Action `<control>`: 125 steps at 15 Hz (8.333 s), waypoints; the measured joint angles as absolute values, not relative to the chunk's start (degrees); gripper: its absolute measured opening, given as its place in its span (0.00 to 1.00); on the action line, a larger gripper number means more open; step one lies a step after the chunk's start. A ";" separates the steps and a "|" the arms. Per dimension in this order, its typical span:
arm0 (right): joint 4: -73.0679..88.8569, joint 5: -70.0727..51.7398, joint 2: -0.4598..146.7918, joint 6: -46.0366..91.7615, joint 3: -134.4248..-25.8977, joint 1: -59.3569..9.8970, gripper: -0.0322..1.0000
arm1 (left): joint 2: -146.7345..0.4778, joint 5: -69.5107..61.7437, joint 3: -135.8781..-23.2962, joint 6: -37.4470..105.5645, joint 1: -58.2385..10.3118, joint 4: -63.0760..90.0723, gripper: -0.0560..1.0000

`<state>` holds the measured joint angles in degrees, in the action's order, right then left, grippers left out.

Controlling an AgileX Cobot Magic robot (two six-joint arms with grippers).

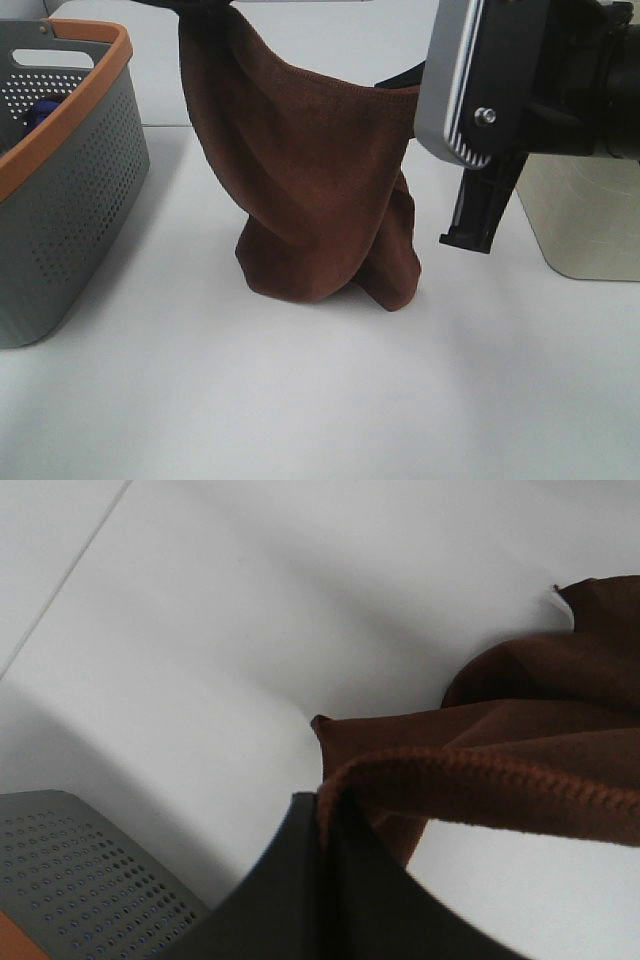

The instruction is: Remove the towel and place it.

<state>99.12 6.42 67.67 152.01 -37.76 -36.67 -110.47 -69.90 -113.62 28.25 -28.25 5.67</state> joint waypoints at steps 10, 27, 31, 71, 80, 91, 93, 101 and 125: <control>99.12 5.79 67.95 130.23 -37.70 -36.67 0.05 | -110.47 -67.32 -113.10 33.46 -28.30 5.56 0.05; 83.65 0.97 108.80 144.79 -87.61 -17.70 0.05 | -124.22 -10.66 -112.64 5.79 -22.35 -23.26 0.05; 80.79 -1.78 112.19 145.76 -91.85 -15.36 0.05 | -124.73 -7.51 -112.64 5.73 -20.05 -24.24 0.05; 65.95 -24.69 118.09 116.77 -83.77 -4.76 0.05 | -134.65 -35.75 -118.26 18.51 -24.29 -14.50 0.05; 37.64 -45.89 117.51 69.79 -83.08 -4.76 0.05 | -134.65 -66.52 -118.37 24.87 -24.35 1.89 0.05; 17.65 -55.69 115.39 34.49 -83.08 -10.43 0.05 | -133.90 -69.27 -110.81 25.21 -24.47 9.91 0.05; 16.27 -57.75 115.28 33.63 -82.28 -12.03 0.05 | -131.84 -69.27 -106.40 26.01 -24.47 10.26 0.05; 17.07 -58.04 115.28 33.06 -73.91 -14.84 0.05 | -128.69 -69.27 -97.17 28.48 -24.47 11.12 0.05; 19.37 -62.11 99.69 14.09 -73.91 -14.84 0.68 | -122.04 -69.50 -98.32 16.39 -24.47 8.59 0.83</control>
